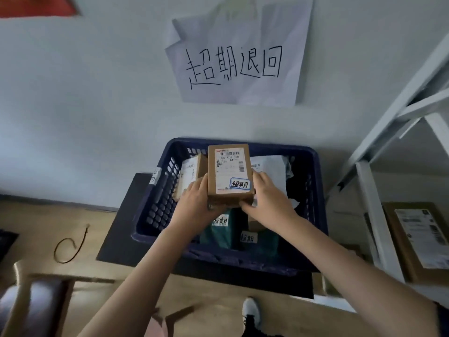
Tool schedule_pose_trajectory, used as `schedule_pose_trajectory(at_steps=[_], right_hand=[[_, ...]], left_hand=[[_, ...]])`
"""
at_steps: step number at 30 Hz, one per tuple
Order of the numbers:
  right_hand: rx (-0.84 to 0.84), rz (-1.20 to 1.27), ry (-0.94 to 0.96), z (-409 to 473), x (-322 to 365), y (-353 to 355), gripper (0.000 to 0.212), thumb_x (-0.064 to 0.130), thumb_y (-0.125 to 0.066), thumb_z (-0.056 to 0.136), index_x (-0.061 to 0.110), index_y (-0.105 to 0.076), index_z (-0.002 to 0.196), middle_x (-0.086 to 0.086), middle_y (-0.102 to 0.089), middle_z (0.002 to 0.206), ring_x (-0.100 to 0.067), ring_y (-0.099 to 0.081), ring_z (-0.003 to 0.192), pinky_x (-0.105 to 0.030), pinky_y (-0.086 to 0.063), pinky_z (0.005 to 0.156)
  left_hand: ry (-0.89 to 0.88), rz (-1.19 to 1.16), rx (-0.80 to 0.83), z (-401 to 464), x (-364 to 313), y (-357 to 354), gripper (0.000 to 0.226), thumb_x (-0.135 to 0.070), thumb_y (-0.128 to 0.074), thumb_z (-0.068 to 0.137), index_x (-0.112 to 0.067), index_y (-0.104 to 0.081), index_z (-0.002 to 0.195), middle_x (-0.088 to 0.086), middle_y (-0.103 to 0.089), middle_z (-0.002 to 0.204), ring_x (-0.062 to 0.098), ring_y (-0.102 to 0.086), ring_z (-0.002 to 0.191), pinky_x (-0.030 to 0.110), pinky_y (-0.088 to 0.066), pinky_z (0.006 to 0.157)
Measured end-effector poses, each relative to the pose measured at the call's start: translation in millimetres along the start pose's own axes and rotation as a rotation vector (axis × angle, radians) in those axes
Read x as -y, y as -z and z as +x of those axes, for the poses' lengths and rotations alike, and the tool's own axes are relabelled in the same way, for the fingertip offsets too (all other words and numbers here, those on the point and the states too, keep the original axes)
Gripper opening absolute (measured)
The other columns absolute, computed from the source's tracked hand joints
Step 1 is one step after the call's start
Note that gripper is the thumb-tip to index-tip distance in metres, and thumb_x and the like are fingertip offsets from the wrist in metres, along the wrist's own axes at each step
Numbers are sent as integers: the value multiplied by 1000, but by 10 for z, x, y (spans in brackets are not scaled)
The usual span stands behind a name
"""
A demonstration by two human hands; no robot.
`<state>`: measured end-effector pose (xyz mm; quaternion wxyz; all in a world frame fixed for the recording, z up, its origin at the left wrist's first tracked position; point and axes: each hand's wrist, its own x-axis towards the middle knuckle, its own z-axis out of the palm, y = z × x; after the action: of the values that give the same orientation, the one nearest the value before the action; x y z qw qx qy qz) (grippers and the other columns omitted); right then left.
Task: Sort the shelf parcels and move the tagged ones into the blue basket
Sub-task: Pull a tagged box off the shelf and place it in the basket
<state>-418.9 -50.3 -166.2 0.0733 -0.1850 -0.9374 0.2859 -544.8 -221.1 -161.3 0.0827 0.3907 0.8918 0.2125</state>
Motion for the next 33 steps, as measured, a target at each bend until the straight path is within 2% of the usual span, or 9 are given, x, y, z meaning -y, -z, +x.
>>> schedule_pose_trajectory(at_steps=[5, 9, 12, 15, 18, 22, 28, 31, 33], right_hand=[[29, -15, -33, 437, -43, -172, 77, 38, -72, 86, 12, -32, 146, -2, -45, 135, -14, -59, 102, -27, -55, 77], [22, -48, -70, 650, -60, -317, 79, 38, -72, 87, 8, -31, 147, -5, -45, 137, -17, -59, 107, -27, -54, 78], [22, -72, -86, 652, -50, -418, 83, 37, -73, 87, 7, -28, 150, -6, -45, 138, -16, -60, 102, -16, -43, 70], [11, -85, -96, 618, -49, -512, 89, 34, -73, 86, 11, -21, 155, -5, -45, 139, -11, -59, 92, -8, -31, 58], [10, -73, -116, 626, -55, -581, 94, 33, -74, 84, 16, -17, 157, -4, -49, 134, -4, -52, 85, -8, -33, 55], [-11, -74, -146, 631, -29, -607, 89, 33, -74, 84, 13, -23, 154, -5, -50, 131, -3, -50, 82, -9, -32, 54], [-26, -130, -156, 575, 0, -634, 88, 34, -76, 84, 12, -26, 153, -5, -49, 134, -12, -61, 90, -10, -32, 55], [-25, -154, -171, 540, 48, -607, 91, 35, -77, 83, 12, -24, 154, -6, -46, 139, -18, -62, 99, -22, -46, 61], [-22, -171, -177, 521, 80, -581, 94, 36, -77, 82, 12, -22, 154, -7, -44, 141, -20, -62, 103, -25, -48, 65]], left_hand=[[-14, 22, 68, 459, 341, -71, 87, -60, -68, 78, -26, -30, 149, -4, -46, 144, 17, -42, 130, 41, -40, 109], [-59, 51, 88, 682, 532, -101, 83, -56, -69, 78, -24, -33, 146, -2, -48, 139, 19, -43, 128, 40, -38, 107], [-111, 59, 79, 737, 657, -123, 81, -56, -66, 80, -23, -33, 146, -2, -48, 140, 20, -41, 130, 43, -37, 109], [-155, 97, 101, 807, 805, -177, 85, -62, -63, 82, -20, -31, 148, -2, -45, 145, 21, -37, 137, 46, -29, 116], [-182, 118, 103, 847, 864, -201, 86, -61, -63, 82, -17, -31, 149, -1, -44, 148, 22, -32, 141, 49, -24, 118], [-226, 92, 80, 850, 925, -199, 83, -58, -65, 82, -16, -34, 147, 1, -45, 146, 23, -34, 140, 53, -26, 115], [-229, 93, 30, 810, 995, -129, 88, -57, -70, 79, -13, -37, 147, 3, -43, 148, 24, -35, 139, 50, -26, 117], [-220, 120, 56, 778, 1019, -59, 92, -60, -68, 78, -13, -34, 148, 3, -40, 150, 24, -32, 140, 50, -23, 118], [-214, 137, 101, 733, 1021, 0, 98, -63, -68, 77, -12, -29, 151, 4, -36, 153, 25, -28, 142, 50, -20, 120]])
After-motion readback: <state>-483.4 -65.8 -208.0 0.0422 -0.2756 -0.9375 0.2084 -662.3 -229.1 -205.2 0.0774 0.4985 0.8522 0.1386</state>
